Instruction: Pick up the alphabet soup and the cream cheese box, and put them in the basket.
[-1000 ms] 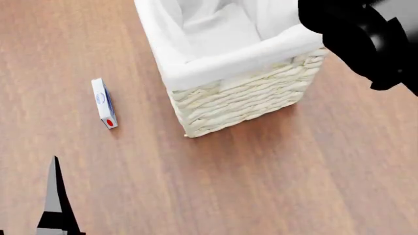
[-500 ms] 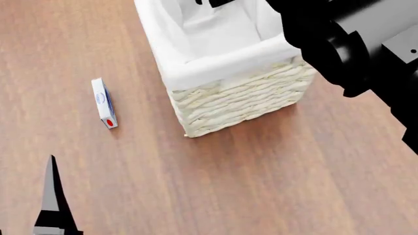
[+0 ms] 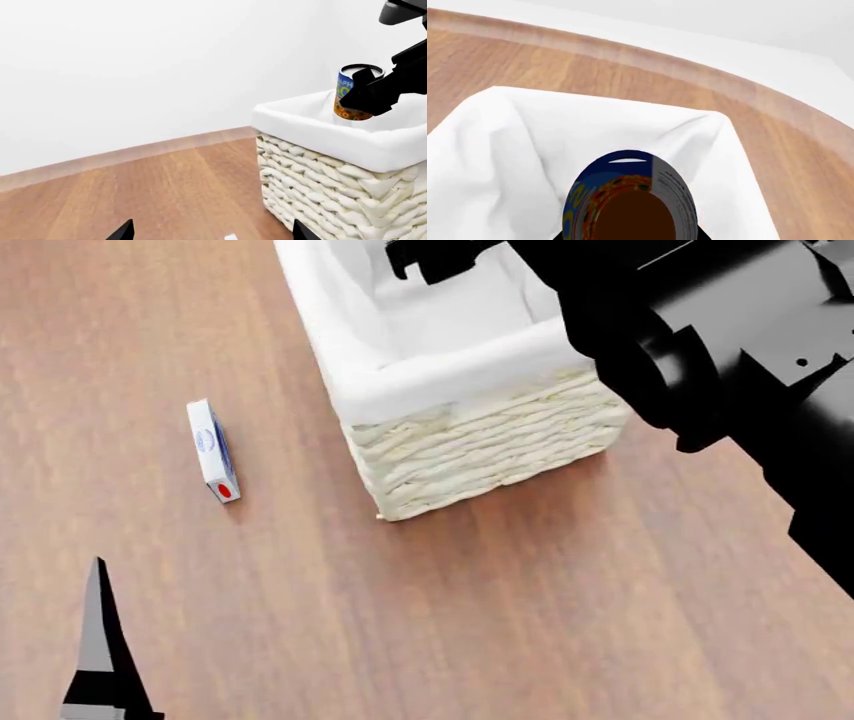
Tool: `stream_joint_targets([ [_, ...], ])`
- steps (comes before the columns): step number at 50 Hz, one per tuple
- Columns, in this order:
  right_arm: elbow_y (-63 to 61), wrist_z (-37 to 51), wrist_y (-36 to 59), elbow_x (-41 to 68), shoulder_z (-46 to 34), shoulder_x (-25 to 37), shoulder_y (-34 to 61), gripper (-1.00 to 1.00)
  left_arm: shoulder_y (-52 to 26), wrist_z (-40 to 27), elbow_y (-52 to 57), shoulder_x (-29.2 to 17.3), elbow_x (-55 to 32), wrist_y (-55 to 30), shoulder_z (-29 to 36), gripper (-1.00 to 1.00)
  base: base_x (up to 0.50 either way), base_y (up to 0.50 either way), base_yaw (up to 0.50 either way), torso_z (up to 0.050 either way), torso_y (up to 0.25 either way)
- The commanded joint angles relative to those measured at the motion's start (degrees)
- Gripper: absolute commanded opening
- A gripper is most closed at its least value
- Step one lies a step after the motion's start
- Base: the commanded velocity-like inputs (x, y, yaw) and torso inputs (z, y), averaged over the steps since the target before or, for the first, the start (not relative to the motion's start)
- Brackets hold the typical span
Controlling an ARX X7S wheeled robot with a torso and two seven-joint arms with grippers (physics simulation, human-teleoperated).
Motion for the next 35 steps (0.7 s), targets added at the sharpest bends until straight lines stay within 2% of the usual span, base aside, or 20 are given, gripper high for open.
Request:
stream_joint_targets([
  [1,-0.8,0.1,0.1,-3.8,0.7,0.1,-0.3,-1.00,0.2,-0.2,0.2,-0.1,0.0,-0.1,0.1,1.00,0.00,0.00,0.00,0.000,0.000],
  [34,-2.4,1.2,1.0,-5.4,0.2,0.7,0.0,-1.00,0.4,-0.8,0.9,-0.5,0.1,0.0,0.3,1.00,0.00,0.00,0.00,0.000,0.001],
  [35,-2.4,1.8,1.0,-5.7,0.0,0.7,-0.3,1.00,0.4,-0.8,0.9,-0.6,0.1,0.0,0.3,1.00,0.00,0.00,0.00,0.000,0.000],
])
